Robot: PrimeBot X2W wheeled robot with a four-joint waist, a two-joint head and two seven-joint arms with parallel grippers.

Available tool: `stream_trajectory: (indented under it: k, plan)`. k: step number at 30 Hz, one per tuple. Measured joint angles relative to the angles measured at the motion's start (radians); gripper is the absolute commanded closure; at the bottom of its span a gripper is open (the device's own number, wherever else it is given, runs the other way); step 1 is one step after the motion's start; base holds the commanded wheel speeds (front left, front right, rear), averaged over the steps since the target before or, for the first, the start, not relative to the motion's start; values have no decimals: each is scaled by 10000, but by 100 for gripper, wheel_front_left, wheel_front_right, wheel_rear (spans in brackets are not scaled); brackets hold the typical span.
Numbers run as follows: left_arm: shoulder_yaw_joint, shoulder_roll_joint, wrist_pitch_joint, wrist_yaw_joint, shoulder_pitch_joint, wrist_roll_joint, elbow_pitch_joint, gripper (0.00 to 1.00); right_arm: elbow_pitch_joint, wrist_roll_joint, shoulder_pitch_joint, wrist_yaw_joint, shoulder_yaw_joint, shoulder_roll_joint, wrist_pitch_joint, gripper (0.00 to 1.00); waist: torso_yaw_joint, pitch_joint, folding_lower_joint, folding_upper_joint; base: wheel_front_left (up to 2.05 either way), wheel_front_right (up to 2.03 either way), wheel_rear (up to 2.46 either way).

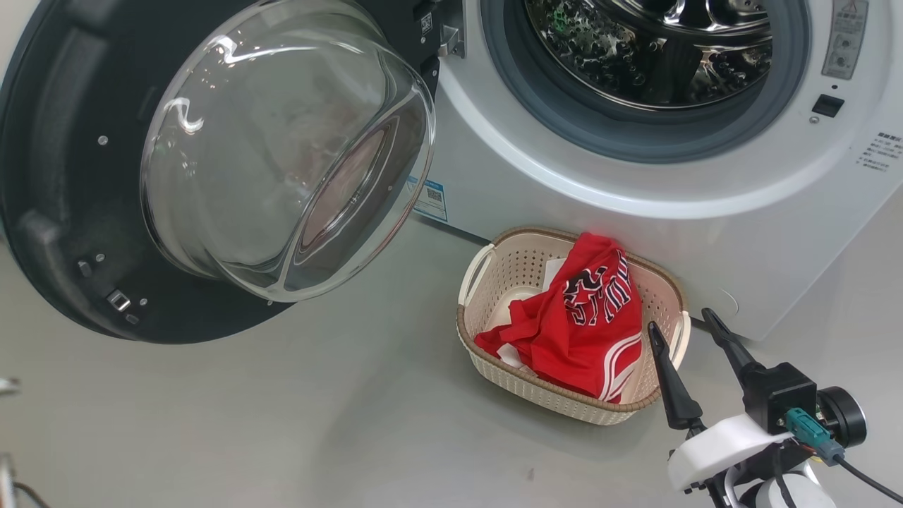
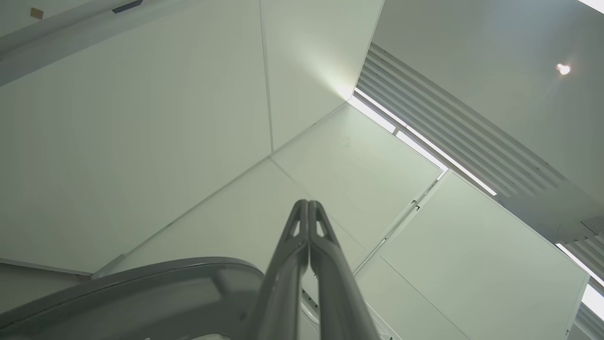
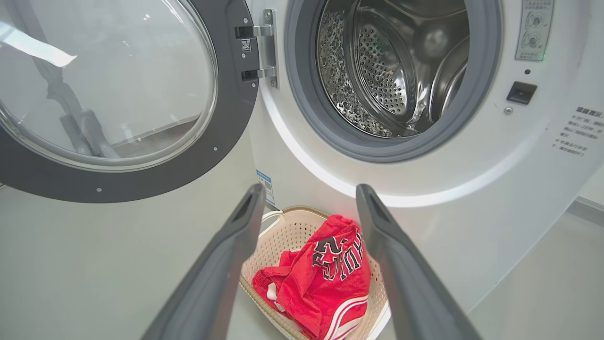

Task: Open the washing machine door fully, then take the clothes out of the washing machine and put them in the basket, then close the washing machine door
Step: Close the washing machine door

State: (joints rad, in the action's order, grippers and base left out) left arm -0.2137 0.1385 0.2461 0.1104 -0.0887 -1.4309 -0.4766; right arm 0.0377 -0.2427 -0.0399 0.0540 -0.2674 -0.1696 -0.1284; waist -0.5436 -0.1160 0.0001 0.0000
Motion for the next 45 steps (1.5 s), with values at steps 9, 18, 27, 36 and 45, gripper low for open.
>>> stream_trajectory:
  k: [9, 18, 27, 36, 45]
  plan:
    - [-1304, 894, -861, -932, -1027, -1908, 2734, 100, -61, 2, -2, 8, 65, -117, 58, 0, 52, -78, 0, 0, 0, 0, 0]
    - [-1609, 1666, -1973, -1971, -2303, -3135, 5388, 100, -247, 50, -14, 15, 90, -230, 188, 0, 144, -223, 0, 0, 0, 0, 0]
    - [-1227, 2489, -2731, -2197, -2645, -3064, 7175, 100, -466, 77, -15, 15, 4, -282, 334, 0, 278, -370, 0, 0, 0, 0, 0]
    - [-723, 2477, -3302, -2211, -2654, -3064, 8441, 100, -729, 88, -5, 15, 50, -385, 395, 0, 574, -699, 0, 0, 0, 0, 0]
    - [-211, 2401, -3956, -2211, -3089, -3066, 9171, 100, -815, 148, 2, 17, 232, -537, 439, 0, 720, -978, 0, 0, 0, 0, 0]
